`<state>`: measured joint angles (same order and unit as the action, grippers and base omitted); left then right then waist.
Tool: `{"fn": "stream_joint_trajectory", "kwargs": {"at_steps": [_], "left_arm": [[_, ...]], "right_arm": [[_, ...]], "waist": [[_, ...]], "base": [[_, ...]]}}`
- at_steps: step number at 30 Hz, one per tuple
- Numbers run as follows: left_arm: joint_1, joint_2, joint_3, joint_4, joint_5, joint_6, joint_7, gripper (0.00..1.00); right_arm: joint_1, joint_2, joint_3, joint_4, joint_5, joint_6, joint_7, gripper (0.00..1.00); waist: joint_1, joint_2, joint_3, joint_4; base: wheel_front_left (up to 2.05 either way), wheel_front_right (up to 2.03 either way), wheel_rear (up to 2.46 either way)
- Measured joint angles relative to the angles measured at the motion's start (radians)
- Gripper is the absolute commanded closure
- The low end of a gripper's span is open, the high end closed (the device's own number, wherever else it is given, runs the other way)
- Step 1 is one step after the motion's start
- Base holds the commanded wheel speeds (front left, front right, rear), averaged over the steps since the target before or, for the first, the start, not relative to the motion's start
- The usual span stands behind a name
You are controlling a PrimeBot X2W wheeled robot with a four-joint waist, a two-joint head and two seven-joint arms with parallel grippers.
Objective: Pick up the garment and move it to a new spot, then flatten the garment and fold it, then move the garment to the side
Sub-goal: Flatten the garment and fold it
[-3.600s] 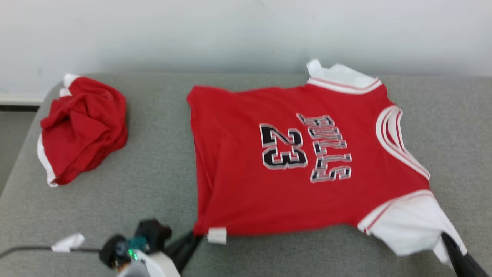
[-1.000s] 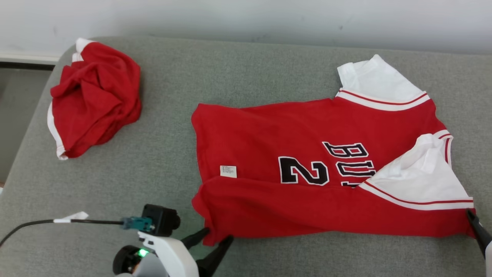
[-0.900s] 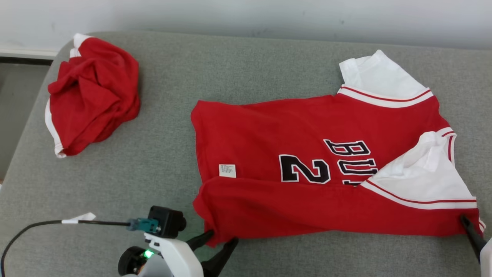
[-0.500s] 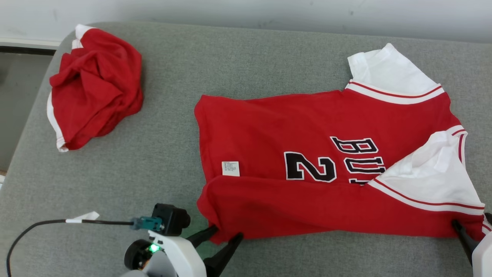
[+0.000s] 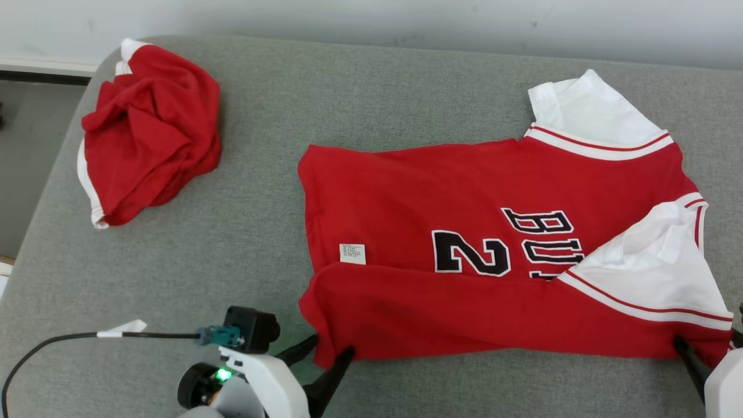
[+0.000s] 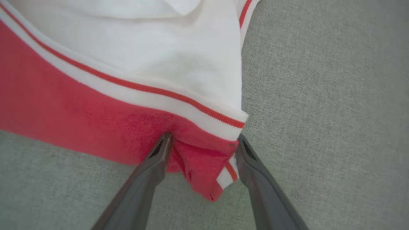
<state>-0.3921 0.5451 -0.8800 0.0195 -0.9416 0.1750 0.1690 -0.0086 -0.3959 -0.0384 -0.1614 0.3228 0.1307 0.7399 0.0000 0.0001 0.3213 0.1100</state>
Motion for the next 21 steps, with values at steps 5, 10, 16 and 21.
{"fn": "stream_joint_trajectory", "kwargs": {"at_steps": [5, 10, 16, 21], "left_arm": [[-0.017, -0.017, -0.01, 0.019, 0.0, -0.012, 0.006, 0.25], [-0.033, -0.015, -0.01, 0.039, -0.014, -0.048, 0.015, 1.0], [-0.035, 0.014, -0.018, 0.029, -0.086, -0.133, 0.084, 1.0], [-0.027, 0.085, 0.007, -0.024, -0.181, -0.191, 0.149, 1.0]], "right_arm": [[-0.006, 0.009, 0.018, -0.007, 0.023, 0.0, 0.032, 0.0], [-0.012, 0.005, 0.038, -0.009, 0.064, -0.001, 0.048, 1.0], [-0.025, -0.029, 0.049, 0.014, 0.166, 0.001, 0.063, 1.0], [-0.015, -0.095, 0.007, 0.005, 0.261, 0.001, 0.106, 1.0]], "waist": [[0.0, 0.0, 0.013, -0.006], [0.0, -0.0001, 0.017, -0.014], [0.0, 0.0, -0.009, -0.014], [0.0, 0.0, -0.05, -0.011]], "base": [[0.0, 0.0, 0.0], [0.0, 0.0, 0.0], [0.0, 0.0, 0.0], [0.0, 0.0, 0.0]]}}
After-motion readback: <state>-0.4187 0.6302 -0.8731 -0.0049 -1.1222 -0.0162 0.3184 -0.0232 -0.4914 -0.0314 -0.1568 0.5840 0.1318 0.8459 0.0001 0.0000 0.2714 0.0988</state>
